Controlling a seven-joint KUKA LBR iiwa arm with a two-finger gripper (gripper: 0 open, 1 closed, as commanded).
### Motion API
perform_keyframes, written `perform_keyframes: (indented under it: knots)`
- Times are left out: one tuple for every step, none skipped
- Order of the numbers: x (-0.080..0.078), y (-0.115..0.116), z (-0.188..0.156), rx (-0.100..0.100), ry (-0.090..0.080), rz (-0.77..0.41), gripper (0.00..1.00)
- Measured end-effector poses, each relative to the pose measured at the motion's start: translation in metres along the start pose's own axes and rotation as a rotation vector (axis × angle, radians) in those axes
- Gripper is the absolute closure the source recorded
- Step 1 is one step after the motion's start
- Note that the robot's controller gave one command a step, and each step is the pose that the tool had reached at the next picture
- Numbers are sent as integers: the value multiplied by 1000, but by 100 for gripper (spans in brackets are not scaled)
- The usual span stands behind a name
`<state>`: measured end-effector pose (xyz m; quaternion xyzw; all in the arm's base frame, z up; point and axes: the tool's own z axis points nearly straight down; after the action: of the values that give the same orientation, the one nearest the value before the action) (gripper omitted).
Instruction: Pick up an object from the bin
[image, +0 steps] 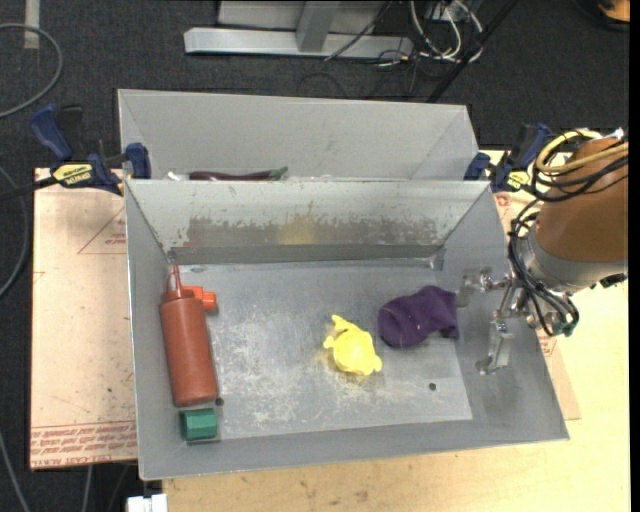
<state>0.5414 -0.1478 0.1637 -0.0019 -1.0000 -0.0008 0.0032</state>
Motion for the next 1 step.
perform_keyframes:
  knots:
    - [-2,1,-5,2,-8,-4,0]
